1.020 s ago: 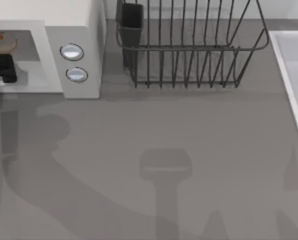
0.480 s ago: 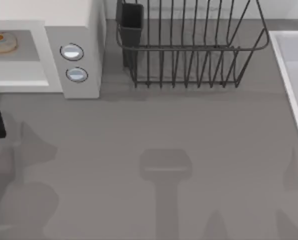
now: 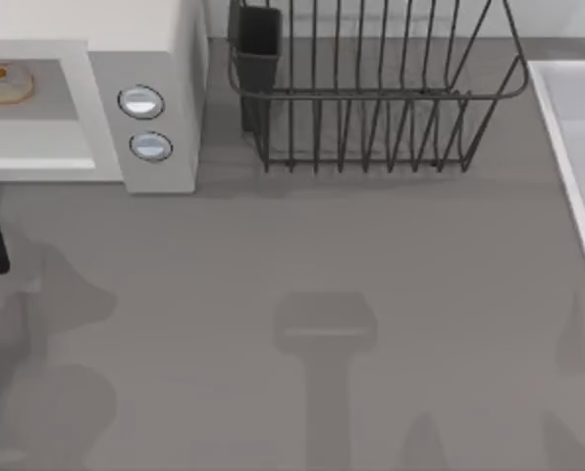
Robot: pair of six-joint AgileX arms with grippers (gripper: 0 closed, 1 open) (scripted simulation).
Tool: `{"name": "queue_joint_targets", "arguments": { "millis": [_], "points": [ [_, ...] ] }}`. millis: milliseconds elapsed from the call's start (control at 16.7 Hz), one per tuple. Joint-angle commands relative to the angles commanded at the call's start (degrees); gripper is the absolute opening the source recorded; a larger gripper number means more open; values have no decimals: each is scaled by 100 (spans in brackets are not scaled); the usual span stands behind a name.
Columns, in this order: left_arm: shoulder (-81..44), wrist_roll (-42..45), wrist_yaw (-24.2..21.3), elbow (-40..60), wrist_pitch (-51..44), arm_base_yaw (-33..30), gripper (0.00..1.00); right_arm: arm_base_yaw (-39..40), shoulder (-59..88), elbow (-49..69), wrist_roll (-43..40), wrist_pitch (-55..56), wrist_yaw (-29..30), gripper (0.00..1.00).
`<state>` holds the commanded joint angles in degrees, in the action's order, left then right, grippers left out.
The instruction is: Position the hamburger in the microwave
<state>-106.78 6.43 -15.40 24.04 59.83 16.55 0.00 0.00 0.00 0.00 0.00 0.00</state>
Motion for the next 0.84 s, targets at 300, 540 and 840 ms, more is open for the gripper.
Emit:
{"name": "queue_joint_targets", "arguments": {
  "millis": [300,540,840],
  "points": [
    [943,-28,-4,307,-1146,-9,100,0,0,0,0,0,0,100],
    [1895,9,30,529,-2601,-3,100,0,0,0,0,0,0,100],
    [2554,-14,36,792,-3366,7,100,0,0,0,0,0,0,100]
  ]
}}
